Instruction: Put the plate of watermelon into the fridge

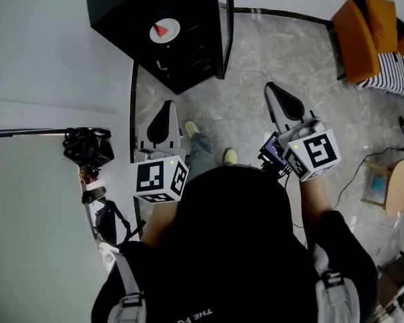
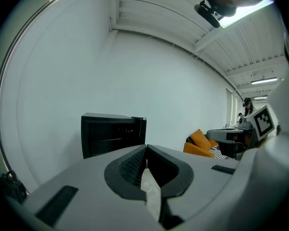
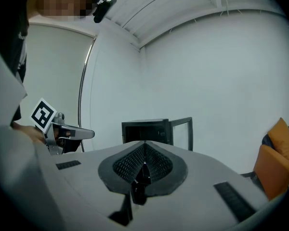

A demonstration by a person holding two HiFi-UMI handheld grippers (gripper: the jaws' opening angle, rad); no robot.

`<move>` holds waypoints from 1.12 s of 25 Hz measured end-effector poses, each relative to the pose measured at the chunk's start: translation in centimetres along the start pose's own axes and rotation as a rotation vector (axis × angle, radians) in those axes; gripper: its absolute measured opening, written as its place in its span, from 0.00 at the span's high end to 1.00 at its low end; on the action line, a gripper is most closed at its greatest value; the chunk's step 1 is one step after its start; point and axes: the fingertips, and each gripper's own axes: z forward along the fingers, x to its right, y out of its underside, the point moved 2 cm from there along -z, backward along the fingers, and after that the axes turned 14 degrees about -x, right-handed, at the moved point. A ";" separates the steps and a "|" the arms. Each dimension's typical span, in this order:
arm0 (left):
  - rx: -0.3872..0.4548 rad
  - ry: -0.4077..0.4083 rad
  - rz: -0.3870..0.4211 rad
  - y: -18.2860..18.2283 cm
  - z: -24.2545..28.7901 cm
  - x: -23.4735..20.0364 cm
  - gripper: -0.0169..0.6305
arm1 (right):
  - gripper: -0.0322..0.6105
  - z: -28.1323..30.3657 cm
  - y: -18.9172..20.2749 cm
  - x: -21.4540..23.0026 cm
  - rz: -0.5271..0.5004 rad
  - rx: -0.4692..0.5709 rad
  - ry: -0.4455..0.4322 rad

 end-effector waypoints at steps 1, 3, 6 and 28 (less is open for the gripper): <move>0.003 -0.006 -0.001 -0.1 -0.2 0.2 0.95 | 0.93 -0.3 0.0 0.0 0.001 0.000 0.006; 0.008 -0.018 -0.004 -0.1 -0.5 0.3 0.95 | 0.93 -0.7 0.2 0.0 -0.005 -0.002 0.016; 0.007 -0.041 0.002 0.1 -0.8 0.1 0.95 | 0.93 -1.0 0.4 -0.3 -0.021 -0.004 0.027; -0.009 -0.015 0.002 0.6 -1.2 -2.3 0.95 | 0.93 -0.4 0.4 -1.3 0.024 -0.043 0.116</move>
